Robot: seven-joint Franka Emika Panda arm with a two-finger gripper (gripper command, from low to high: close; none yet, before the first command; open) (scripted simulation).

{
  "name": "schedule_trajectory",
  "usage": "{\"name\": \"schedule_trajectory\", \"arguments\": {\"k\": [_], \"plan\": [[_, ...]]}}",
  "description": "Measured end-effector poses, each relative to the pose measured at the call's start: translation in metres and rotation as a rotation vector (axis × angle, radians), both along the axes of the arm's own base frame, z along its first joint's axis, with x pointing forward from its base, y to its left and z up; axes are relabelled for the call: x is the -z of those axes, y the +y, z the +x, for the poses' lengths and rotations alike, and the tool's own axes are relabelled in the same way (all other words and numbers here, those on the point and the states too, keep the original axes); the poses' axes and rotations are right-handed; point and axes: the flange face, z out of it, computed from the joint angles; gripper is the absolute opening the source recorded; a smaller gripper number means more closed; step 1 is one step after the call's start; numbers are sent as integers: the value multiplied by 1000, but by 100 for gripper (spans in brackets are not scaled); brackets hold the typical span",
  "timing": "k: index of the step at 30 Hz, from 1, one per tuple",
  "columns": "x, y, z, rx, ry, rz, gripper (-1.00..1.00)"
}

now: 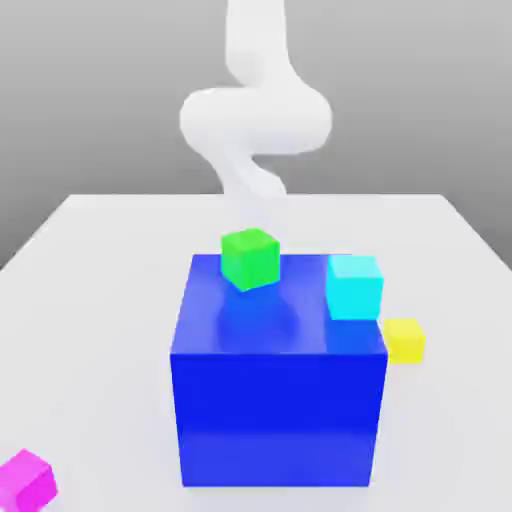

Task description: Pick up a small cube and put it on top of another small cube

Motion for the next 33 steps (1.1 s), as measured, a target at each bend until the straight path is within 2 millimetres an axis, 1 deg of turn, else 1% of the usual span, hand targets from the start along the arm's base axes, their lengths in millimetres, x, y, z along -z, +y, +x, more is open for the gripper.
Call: {"name": "schedule_trajectory", "arguments": {"k": [4,8,12,16,20,23,26,29,31,33], "plan": [[51,-31,48,47,101,42,0],[108,-63,85,99,196,79,0],[170,-97,113,158,290,112,0],[236,-131,130,223,383,140,0],[304,-173,134,304,474,165,0],[356,-194,132,350,543,175,0],[409,-217,124,400,613,181,0],[460,-240,108,455,682,185,0],[492,-250,100,479,712,185,0],[523,-253,98,484,719,184,0]]}}
